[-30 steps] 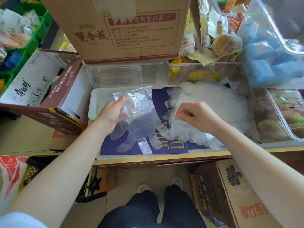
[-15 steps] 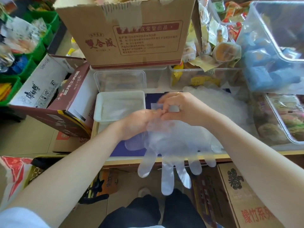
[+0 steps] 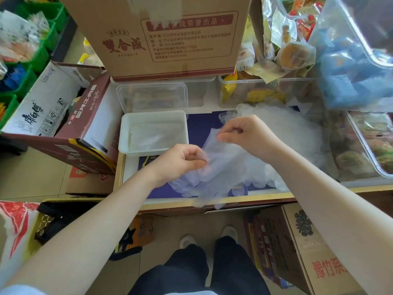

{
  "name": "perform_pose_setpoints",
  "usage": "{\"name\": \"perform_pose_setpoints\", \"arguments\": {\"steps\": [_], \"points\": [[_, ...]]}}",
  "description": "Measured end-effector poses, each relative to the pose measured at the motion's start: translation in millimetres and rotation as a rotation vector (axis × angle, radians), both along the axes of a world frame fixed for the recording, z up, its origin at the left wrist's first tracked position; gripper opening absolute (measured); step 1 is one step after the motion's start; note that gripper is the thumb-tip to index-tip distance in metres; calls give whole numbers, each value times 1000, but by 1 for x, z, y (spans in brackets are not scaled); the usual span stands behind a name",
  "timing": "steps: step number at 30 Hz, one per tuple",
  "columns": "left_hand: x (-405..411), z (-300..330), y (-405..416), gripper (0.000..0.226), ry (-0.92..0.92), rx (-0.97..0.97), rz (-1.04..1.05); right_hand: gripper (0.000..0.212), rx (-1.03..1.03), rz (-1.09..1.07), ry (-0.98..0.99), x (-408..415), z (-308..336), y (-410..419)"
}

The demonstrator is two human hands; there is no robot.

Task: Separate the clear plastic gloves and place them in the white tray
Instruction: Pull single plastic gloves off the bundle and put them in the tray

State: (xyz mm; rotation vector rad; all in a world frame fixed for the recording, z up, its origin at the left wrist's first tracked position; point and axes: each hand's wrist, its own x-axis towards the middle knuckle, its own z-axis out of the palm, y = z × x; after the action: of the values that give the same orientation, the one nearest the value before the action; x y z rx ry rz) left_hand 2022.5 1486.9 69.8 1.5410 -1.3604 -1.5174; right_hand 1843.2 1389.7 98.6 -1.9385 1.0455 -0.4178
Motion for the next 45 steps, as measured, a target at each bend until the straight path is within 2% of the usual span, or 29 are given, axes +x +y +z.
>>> {"name": "perform_pose_setpoints", "arguments": {"steps": [3,9,12,18,20,22,24,26,29,31,34,36,37,40,42,45], "points": [[-1,-2,0,19,-109,-17,-49,25,24,-14,-8,-5,-6,-1],[-5,-6,2,24,-104,8,-86,28,67,7,33,-10,-18,2],[-10,-6,0,17,-117,68,-105,33,-29,-2,83,-10,-26,6],[-47,-14,-15,22,-281,-128,178,21,-81,-7,43,-8,-37,13],[-50,-23,-19,22,-359,-190,186,14,-7,-32,10,-16,-38,13],[-51,-29,-24,22,-399,-210,205,17,96,9,46,-31,-44,11],[-51,-35,-31,22,-424,-198,257,30,199,56,170,-50,-55,6],[-48,-42,-40,23,-447,-168,338,29,272,9,324,-71,-74,-1],[-46,-54,-54,26,-458,-121,406,20,132,-224,496,-102,-110,-16],[-49,-60,-63,26,-432,-105,384,29,-3,-334,514,-118,-126,-29],[-59,-63,-73,25,-392,-100,266,54,-169,-294,664,-126,-140,-56],[-65,-63,-79,24,-383,-105,218,59,-155,-261,757,-126,-145,-73],[-68,-63,-82,25,-383,-106,213,54,-152,-254,783,-126,-147,-81],[-74,-64,-89,27,-364,-83,215,22,-248,-255,772,-127,-154,-94],[-77,-63,-92,28,-365,-71,203,21,-307,-254,744,-128,-153,-99],[-81,-62,-97,29,-389,-87,201,20,-273,-258,700,-130,-151,-104]]}}
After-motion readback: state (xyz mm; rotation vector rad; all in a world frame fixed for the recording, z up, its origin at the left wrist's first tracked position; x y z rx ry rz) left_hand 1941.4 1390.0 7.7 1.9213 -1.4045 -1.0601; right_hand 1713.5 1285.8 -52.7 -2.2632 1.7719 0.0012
